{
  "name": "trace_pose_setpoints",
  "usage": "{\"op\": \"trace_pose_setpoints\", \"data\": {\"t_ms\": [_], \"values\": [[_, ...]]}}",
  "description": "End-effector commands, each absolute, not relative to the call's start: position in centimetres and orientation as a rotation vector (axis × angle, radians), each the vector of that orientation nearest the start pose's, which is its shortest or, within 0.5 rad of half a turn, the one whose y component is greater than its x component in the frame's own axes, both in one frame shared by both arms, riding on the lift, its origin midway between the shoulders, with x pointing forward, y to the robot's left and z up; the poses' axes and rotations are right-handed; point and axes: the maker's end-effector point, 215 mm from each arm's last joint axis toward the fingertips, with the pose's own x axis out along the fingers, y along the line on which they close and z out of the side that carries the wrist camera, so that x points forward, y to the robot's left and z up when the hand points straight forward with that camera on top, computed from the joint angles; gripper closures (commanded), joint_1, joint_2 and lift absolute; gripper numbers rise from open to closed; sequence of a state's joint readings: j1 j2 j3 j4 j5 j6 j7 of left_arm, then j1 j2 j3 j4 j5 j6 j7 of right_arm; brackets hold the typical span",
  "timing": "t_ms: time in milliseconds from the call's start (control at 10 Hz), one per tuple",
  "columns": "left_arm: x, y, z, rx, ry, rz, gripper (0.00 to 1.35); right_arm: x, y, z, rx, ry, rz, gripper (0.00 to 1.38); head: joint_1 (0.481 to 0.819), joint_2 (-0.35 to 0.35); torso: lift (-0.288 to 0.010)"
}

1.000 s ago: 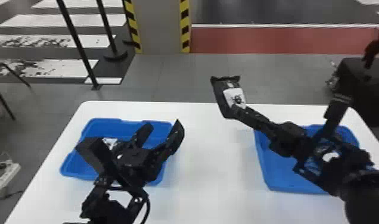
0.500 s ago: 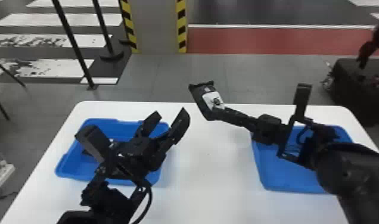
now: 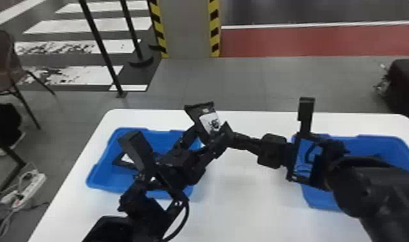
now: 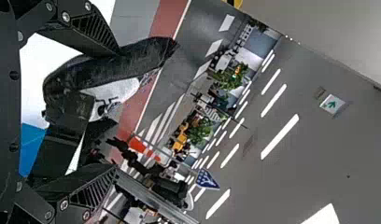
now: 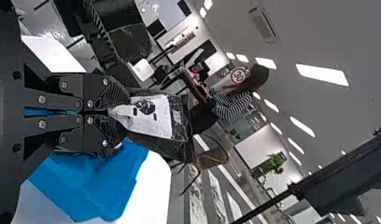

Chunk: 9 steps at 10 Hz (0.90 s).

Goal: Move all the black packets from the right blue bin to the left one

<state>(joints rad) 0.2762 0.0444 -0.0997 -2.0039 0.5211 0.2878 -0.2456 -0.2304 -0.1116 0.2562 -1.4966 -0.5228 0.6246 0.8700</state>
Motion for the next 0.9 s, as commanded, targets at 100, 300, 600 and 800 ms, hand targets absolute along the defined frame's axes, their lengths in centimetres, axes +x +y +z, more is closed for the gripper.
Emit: {"op": "trace_pose_setpoints", "data": {"t_ms": [100,300,600,800], "values": [[49.5,9.9,-30.8,-0.464,0.103,-0.443,0.20,47.7,6.9,-34.1,0.528,0.426,1.260,1.13,0.695,0.168,-0.110],[50.0,12.3,-30.9,-0.440,0.080,-0.376,0.20,47.4,7.4,-33.9,0.521,0.425,1.272,1.13,0.695,0.193,-0.110],[50.2,12.4,-31.2,-0.414,0.096,-0.377,0.92,48.0,7.2,-33.5,0.514,0.412,1.270,1.13,0.695,0.228,-0.110],[50.3,12.8,-30.5,-0.434,0.064,-0.349,1.22,48.7,7.1,-32.9,0.508,0.392,1.268,1.13,0.695,0.222,-0.110]]}}
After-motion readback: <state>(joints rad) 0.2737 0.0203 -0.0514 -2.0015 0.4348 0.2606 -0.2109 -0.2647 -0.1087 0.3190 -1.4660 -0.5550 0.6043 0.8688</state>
